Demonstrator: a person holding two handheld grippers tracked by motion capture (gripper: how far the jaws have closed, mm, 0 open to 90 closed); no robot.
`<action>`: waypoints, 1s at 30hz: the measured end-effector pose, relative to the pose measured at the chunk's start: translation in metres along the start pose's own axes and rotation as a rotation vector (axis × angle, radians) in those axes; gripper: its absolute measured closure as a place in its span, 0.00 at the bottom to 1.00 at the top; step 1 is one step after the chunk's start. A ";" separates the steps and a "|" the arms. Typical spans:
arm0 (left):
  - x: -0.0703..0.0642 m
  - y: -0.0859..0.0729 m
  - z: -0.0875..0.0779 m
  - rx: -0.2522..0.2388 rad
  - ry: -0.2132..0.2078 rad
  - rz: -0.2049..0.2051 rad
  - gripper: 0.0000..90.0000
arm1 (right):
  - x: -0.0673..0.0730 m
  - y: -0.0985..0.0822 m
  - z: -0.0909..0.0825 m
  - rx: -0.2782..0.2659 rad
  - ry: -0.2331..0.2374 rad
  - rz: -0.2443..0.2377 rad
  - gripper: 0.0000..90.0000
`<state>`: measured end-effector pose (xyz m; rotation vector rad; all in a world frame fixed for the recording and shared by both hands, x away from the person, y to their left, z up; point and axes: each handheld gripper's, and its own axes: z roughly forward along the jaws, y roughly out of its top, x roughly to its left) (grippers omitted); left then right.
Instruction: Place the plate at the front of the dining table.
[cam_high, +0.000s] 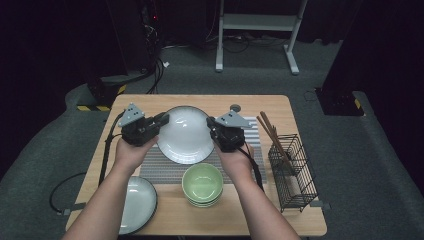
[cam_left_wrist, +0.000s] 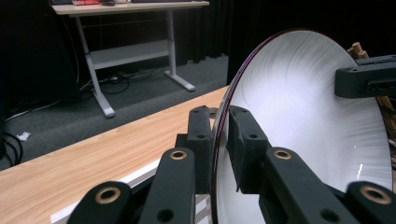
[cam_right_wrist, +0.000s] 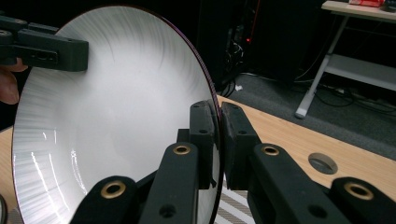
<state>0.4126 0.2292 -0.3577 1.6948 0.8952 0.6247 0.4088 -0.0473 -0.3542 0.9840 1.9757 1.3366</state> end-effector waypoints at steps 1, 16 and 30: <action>0.000 0.000 0.002 0.002 0.001 0.001 0.88 | -0.002 -0.001 0.000 0.001 -0.005 -0.001 0.93; 0.000 -0.008 0.026 0.011 0.017 -0.013 0.88 | -0.020 -0.009 0.014 0.006 -0.011 -0.021 0.93; 0.000 -0.022 0.055 0.029 0.023 -0.022 0.87 | -0.036 -0.027 0.027 0.029 -0.033 -0.008 0.93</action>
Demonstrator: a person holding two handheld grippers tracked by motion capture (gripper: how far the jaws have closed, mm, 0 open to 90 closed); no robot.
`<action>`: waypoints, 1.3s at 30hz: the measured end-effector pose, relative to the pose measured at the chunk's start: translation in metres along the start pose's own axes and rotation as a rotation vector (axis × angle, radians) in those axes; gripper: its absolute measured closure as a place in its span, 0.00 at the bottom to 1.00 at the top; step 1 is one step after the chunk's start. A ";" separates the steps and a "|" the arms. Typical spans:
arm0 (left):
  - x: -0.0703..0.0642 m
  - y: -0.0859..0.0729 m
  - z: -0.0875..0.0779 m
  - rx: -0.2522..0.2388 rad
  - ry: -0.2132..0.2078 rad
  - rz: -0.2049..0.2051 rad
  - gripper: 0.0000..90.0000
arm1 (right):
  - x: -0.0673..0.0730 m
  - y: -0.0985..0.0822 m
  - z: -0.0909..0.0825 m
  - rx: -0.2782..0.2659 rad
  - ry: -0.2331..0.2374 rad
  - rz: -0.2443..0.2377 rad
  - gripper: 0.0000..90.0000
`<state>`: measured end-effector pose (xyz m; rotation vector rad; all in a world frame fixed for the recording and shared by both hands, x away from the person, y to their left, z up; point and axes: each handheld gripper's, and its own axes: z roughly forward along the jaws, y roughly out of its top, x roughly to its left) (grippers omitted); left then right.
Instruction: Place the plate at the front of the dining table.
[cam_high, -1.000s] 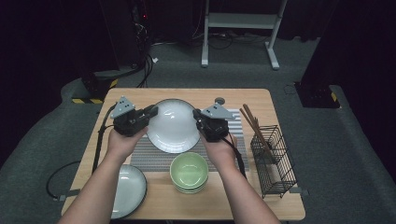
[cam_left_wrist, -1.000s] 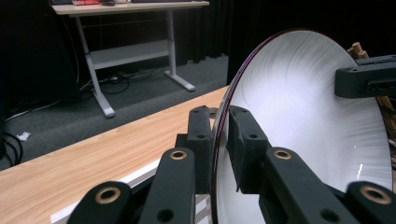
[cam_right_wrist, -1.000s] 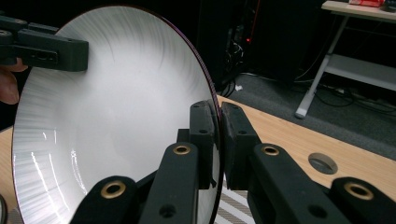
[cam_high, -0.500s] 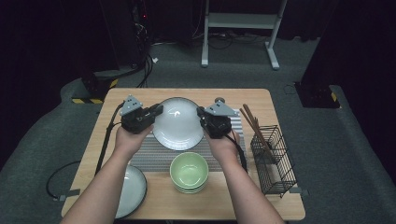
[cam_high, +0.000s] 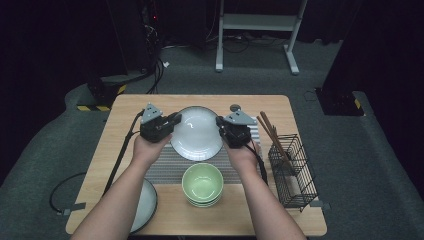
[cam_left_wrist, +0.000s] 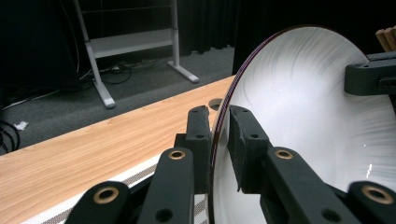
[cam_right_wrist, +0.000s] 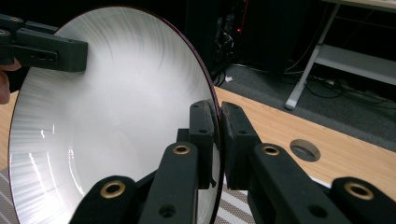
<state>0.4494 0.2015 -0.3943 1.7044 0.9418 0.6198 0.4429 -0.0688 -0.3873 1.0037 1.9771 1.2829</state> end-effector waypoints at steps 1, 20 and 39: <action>0.000 -0.001 0.002 -0.002 0.002 0.000 0.87 | 0.000 -0.001 0.001 0.000 -0.002 0.002 0.93; 0.003 -0.018 0.017 0.016 0.027 -0.015 0.87 | -0.007 -0.011 0.019 0.049 0.001 0.003 0.92; -0.002 -0.048 0.035 0.097 0.028 -0.067 0.86 | -0.013 -0.043 0.033 0.107 0.010 0.033 0.92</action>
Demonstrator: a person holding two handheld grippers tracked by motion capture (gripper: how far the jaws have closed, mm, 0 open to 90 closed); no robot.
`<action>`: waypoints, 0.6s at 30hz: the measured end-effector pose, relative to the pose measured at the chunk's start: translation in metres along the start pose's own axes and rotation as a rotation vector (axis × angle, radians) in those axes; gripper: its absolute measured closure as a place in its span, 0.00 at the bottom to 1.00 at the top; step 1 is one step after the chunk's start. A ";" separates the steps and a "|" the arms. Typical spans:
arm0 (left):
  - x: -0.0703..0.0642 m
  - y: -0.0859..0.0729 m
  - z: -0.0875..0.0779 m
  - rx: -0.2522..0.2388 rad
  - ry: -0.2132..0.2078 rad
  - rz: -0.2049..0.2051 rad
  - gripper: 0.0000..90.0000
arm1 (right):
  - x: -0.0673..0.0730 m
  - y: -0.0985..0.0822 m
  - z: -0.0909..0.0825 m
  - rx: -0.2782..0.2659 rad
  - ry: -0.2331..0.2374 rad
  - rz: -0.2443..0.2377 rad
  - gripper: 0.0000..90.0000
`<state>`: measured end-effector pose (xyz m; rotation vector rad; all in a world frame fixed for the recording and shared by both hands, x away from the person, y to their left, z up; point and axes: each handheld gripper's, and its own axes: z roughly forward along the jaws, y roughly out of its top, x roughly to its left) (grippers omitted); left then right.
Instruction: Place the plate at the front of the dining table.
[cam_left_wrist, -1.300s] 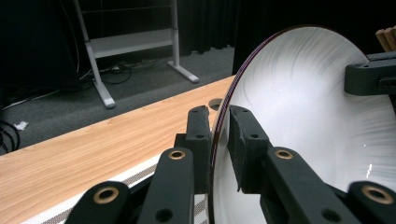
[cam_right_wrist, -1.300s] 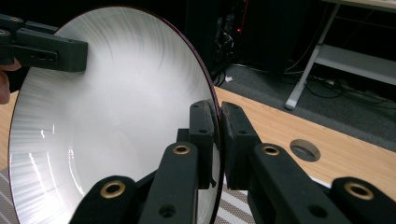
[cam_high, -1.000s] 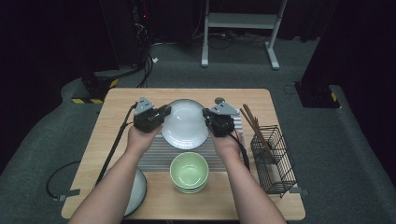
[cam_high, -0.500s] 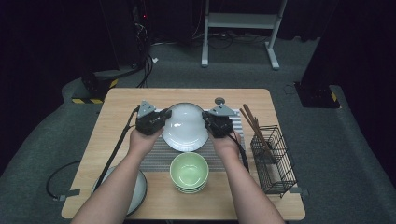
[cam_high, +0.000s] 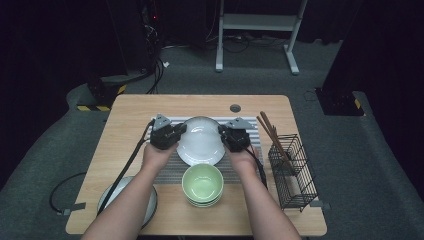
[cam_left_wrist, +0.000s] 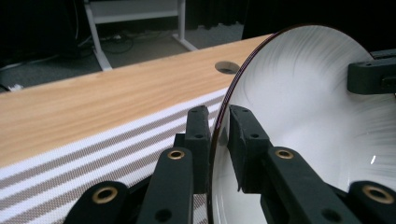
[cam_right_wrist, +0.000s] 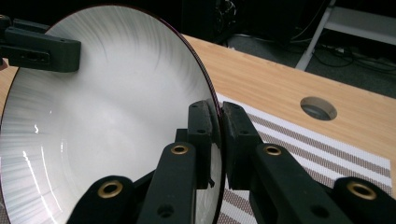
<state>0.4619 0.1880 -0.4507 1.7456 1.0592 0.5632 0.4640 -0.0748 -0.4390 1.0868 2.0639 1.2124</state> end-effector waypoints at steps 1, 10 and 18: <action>0.000 -0.002 0.001 0.004 0.000 -0.006 0.86 | 0.000 -0.001 0.001 0.006 0.001 0.003 0.92; -0.002 -0.017 0.009 0.041 -0.010 -0.027 0.86 | -0.001 -0.018 0.004 0.033 0.010 0.019 0.92; -0.001 -0.019 0.009 0.057 -0.007 -0.024 0.86 | -0.001 -0.022 0.006 0.041 0.016 0.029 0.92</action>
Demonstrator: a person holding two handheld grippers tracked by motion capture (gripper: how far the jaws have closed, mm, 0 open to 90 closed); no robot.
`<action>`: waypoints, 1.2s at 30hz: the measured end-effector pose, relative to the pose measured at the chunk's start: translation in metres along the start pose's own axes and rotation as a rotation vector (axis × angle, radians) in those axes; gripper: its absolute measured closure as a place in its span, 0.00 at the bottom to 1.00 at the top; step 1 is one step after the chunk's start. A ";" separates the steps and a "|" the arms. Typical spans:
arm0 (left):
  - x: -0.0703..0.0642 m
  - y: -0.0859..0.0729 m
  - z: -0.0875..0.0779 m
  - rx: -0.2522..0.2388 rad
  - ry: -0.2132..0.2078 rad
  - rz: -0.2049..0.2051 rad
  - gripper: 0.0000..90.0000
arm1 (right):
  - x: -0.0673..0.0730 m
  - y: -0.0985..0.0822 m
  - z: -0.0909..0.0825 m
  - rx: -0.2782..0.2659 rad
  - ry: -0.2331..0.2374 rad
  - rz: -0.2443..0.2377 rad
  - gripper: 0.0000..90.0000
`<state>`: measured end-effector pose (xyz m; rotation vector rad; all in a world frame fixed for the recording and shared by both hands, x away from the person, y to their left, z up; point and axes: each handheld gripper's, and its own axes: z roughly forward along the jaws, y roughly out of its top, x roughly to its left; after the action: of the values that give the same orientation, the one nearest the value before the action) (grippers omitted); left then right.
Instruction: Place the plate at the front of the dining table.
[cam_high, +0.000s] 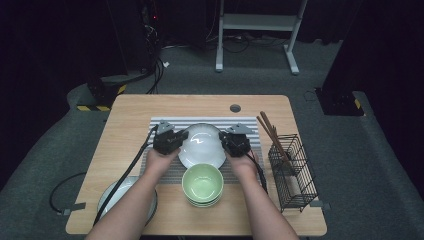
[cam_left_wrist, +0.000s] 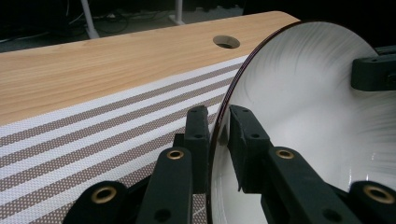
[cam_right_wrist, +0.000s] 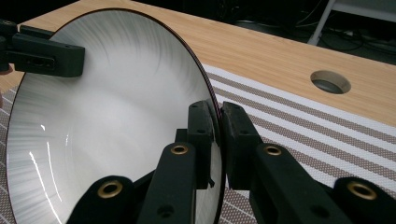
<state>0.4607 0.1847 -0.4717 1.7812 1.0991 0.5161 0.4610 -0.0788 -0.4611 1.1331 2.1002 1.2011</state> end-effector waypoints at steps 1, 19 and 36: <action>0.000 0.000 0.000 0.000 0.000 0.000 0.86 | 0.000 0.000 0.000 0.002 0.000 0.001 0.92; -0.002 -0.003 0.005 0.027 -0.025 0.006 0.86 | -0.002 -0.011 -0.001 0.006 -0.003 0.033 0.92; 0.006 -0.006 0.020 0.110 -0.031 -0.020 0.88 | -0.010 -0.015 0.020 0.056 -0.013 0.055 0.90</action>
<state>0.4762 0.1806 -0.4870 1.8655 1.1414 0.4221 0.4741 -0.0814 -0.4839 1.2276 2.1176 1.1639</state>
